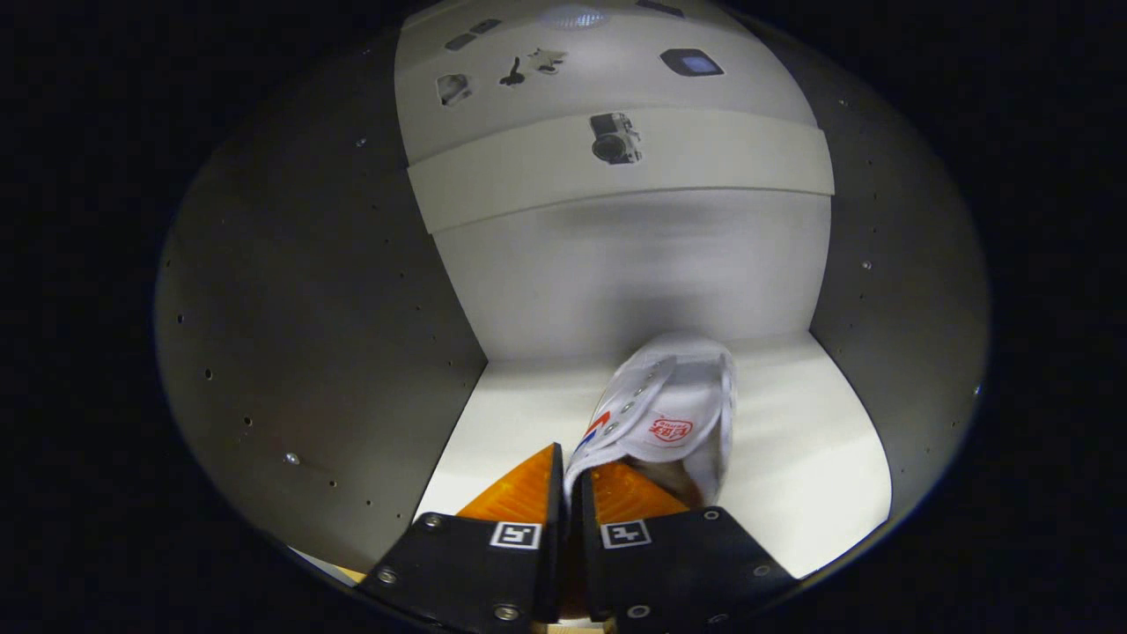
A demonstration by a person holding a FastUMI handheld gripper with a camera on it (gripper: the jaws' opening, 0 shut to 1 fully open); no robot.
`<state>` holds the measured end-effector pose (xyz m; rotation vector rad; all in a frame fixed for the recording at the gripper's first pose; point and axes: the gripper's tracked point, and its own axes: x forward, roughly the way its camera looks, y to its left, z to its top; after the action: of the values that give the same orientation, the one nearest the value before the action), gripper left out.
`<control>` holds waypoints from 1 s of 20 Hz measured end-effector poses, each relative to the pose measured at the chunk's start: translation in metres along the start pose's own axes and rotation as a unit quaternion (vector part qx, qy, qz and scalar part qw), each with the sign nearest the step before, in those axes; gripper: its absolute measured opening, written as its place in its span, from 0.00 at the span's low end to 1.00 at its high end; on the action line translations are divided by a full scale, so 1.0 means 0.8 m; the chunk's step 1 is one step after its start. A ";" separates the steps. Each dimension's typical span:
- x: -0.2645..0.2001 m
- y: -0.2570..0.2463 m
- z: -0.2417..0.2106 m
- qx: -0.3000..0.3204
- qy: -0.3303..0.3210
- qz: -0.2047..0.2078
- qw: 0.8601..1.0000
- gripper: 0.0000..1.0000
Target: Open the shoe cabinet door, grab the shoes and put them into the shoe cabinet, then close the shoe cabinet door.
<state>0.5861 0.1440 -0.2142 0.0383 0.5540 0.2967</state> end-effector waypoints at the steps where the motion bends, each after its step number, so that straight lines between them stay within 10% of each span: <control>1: -0.004 0.002 0.002 -0.009 -0.007 -0.004 1.000 0.17; 10: -0.067 0.005 0.002 -0.055 -0.043 -0.064 0.995 0.71; 20: -0.213 0.036 -0.032 -0.079 -0.108 -0.081 0.988 0.88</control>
<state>0.4273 0.1215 -0.1451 -0.1258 0.3149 0.1730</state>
